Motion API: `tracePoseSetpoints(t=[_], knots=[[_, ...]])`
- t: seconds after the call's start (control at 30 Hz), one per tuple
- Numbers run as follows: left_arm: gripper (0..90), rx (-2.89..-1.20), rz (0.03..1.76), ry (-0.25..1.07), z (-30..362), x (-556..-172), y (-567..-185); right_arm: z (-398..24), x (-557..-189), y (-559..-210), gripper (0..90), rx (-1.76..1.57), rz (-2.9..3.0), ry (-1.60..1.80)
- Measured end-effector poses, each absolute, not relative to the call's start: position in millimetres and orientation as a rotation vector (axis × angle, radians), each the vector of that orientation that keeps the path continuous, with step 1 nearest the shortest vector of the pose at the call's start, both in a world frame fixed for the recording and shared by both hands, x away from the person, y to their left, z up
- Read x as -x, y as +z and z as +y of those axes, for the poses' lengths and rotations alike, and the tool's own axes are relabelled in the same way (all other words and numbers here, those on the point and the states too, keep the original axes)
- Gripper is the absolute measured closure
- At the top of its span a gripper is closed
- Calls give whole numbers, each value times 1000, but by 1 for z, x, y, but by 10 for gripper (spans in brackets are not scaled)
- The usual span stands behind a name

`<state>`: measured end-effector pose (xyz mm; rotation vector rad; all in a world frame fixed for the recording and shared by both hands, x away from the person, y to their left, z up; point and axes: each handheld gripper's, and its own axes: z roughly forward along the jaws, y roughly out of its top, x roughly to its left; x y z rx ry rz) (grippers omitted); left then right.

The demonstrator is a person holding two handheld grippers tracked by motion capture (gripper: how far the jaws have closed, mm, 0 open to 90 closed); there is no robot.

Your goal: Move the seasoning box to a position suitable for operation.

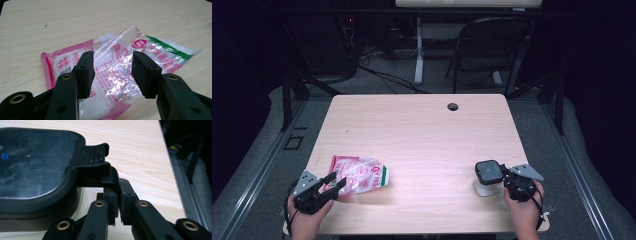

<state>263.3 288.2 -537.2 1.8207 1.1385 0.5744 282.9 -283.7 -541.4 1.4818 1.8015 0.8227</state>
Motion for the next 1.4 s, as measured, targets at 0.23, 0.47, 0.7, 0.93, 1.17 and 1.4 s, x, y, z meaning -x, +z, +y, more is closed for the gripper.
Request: tracePoseSetpoints(t=[0.23,0.47,0.7,0.93,1.17,1.4], knots=[[528,-1835,1126,567,284,-263,-538,-245,-288,-535,850,-1378,1944,851],[528,-1833,1119,566,285,-264,-538,-189,-300,-536,848,-1287,2034,957],[528,-1847,1114,565,284,-263,-538,-158,-301,-542,821,-1244,2087,991],[528,-1840,1112,565,283,-264,-538,-155,-300,-549,820,-1255,2083,1013],[528,-1848,1110,568,283,-263,-537,-161,-294,-551,805,-1269,2131,1022],[528,-1841,1101,574,281,-263,-538,-171,-288,-545,769,-1283,2151,1028]])
